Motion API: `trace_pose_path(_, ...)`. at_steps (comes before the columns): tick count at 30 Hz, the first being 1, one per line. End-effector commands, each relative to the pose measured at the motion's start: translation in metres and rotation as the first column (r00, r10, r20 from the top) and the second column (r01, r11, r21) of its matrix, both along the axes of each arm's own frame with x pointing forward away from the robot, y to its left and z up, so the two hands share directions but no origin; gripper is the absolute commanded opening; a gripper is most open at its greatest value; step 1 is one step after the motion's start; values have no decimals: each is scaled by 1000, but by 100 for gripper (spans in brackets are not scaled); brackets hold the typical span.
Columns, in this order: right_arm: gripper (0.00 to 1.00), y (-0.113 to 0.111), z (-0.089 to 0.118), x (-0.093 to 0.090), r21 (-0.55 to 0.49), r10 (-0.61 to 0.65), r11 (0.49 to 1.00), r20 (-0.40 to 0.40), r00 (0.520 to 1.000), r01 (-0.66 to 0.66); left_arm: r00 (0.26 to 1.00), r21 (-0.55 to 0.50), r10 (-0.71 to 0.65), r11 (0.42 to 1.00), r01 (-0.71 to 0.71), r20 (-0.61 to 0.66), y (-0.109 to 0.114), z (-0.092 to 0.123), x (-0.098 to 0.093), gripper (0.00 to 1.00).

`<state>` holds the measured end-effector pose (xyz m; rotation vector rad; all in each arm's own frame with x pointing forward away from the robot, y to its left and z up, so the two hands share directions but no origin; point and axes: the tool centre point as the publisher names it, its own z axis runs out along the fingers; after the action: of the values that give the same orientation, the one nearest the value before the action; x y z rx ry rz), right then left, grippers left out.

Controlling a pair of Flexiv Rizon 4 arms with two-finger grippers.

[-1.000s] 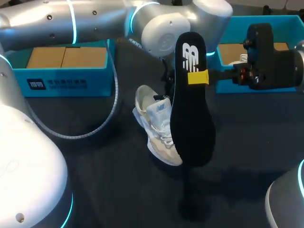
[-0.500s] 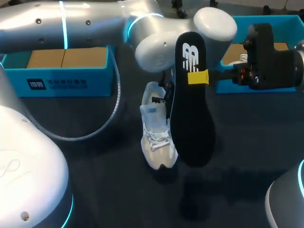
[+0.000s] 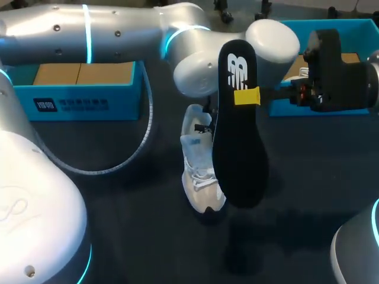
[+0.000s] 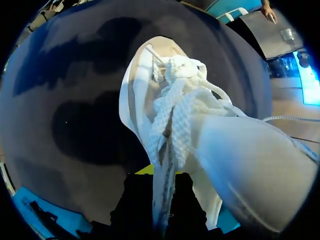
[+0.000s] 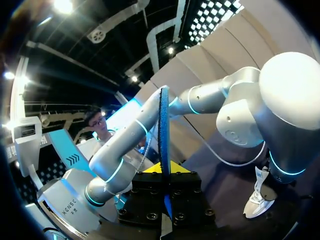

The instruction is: Take the shoe out of the shoebox, open the shoe tongue, remove and reinsert the insole, then place the shoe into the shoebox

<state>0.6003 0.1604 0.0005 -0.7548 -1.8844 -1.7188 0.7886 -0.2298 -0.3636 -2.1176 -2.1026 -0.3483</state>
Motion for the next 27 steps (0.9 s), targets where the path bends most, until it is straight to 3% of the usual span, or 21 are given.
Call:
trace_pose_path(1, 0, 2, -1, 0, -1, -1, 1000, -1, 1000, 1, 999, 31, 2, 1000, -1, -46, -12, -14, 12, 0)
trace_pose_path(14, 0, 2, -1, 0, -1, -1, 1000, -1, 1000, 1, 994, 33, -30, 999, 33, -106, -17, -35, 10, 0)
trace_pose_path(15, 0, 2, -1, 0, -1, -1, 1000, -1, 1000, 1, 993, 33, -30, 999, 34, -112, -17, -35, 10, 5)
trace_pose_path(17, 0, 2, -1, 0, -1, -1, 1000, -1, 1000, 1, 992, 29, -27, 999, 31, -127, -16, -37, 10, 41)
trace_pose_path(19, 0, 2, -1, 0, -1, -1, 1000, -1, 1000, 1, 989, 20, -32, 999, 35, -145, -16, -37, 10, 56)
trace_pose_path(21, 0, 2, -1, 0, -1, -1, 1000, -1, 1000, 1, 989, 15, -33, 999, 36, -147, -15, -35, 10, 95)
trace_pose_path(22, 0, 2, -1, 0, -1, -1, 1000, -1, 1000, 1, 989, 6, -36, 999, 38, -146, -14, -32, 9, 100)
trace_pose_path(27, 0, 2, -1, 0, -1, -1, 1000, -1, 1000, 1, 992, -45, -39, 998, 34, -123, -17, -13, 11, 100)
